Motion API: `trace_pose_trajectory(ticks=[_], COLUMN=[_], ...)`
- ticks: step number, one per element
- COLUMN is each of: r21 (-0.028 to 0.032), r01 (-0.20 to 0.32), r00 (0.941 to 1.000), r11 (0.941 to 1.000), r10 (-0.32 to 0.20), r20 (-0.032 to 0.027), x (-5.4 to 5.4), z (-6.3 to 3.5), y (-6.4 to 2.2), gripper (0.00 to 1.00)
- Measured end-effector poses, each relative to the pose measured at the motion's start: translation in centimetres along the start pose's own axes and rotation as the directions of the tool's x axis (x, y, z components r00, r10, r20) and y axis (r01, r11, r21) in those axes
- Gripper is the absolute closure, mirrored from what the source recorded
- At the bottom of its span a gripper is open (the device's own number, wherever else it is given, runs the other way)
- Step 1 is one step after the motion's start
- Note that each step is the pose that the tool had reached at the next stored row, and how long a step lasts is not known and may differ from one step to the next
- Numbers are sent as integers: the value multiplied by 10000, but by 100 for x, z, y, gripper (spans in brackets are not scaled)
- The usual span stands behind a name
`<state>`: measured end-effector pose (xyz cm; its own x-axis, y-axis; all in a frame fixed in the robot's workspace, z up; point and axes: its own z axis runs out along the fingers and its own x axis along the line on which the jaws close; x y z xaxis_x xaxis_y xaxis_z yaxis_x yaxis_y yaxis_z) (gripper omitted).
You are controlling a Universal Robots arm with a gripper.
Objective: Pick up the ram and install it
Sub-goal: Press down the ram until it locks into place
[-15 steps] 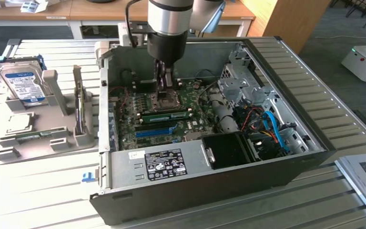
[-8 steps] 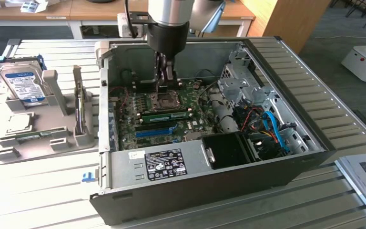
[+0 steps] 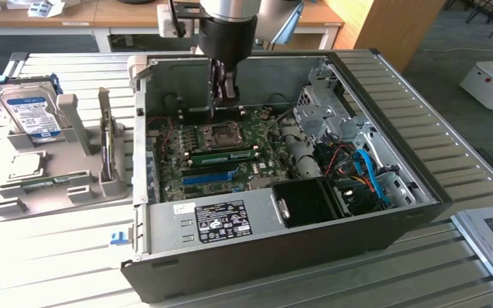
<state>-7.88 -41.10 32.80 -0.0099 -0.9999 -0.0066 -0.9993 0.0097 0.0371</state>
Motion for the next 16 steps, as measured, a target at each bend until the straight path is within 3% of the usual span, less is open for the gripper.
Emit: trace_pose_trajectory(ticks=[10, 16], r21=[-1, 1], r01=[0, 0], r00=[10000, 10000], r11=[10000, 10000], r10=[0, 0], r20=[-9, -8], x=[-1, -1], z=[-154, -193], y=[5, 6], gripper=[90, 90])
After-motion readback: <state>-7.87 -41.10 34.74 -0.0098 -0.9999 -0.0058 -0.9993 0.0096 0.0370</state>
